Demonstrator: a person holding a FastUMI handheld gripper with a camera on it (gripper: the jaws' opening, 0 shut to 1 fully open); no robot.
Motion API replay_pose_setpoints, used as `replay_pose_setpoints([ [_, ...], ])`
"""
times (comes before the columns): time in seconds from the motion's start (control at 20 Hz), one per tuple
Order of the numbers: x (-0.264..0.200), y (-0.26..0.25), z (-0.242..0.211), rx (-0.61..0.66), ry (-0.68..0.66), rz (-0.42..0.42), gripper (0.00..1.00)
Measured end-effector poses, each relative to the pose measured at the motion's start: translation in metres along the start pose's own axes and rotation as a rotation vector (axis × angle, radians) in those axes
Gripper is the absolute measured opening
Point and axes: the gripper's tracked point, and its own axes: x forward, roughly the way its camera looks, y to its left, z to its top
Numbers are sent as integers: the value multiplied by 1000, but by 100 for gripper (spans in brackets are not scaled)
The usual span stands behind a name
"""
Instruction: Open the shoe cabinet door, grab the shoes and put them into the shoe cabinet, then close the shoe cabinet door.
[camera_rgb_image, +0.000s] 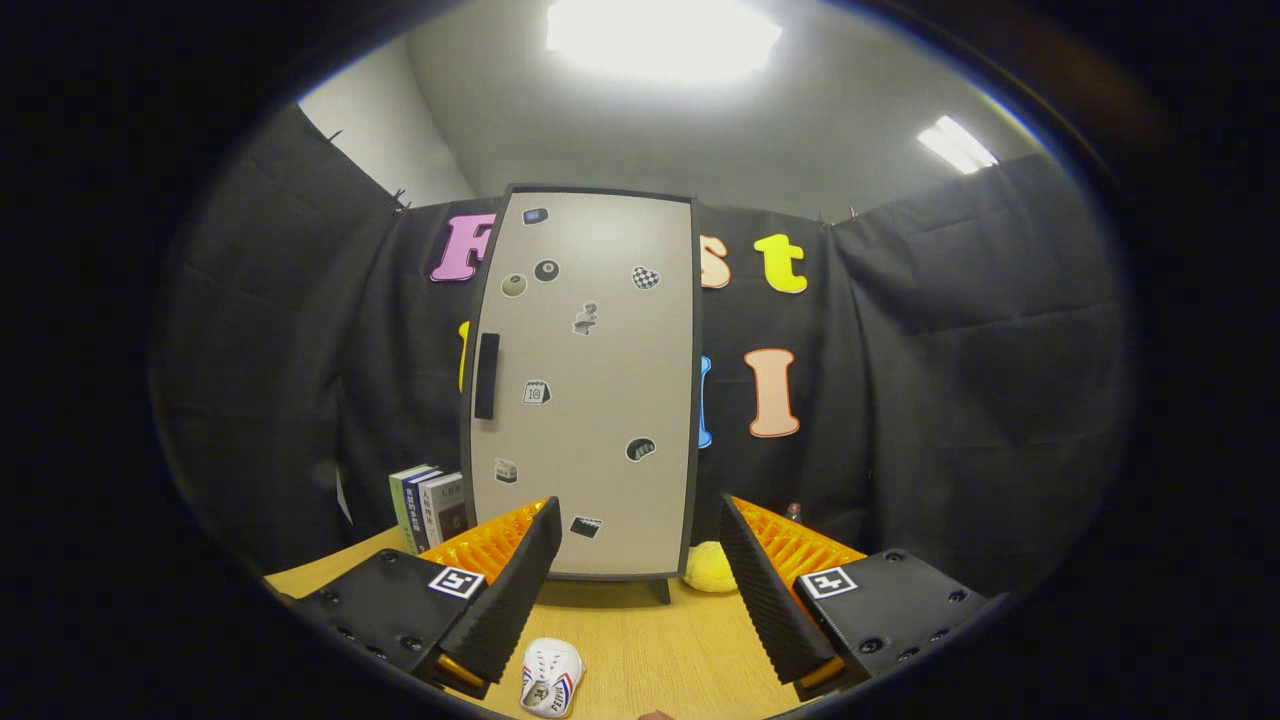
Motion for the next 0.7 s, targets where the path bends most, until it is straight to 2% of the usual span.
replay_pose_setpoints([
  [0.4,53,46,23,6,-11,66,98],
  [0.7,111,87,41,20,-20,123,99],
])
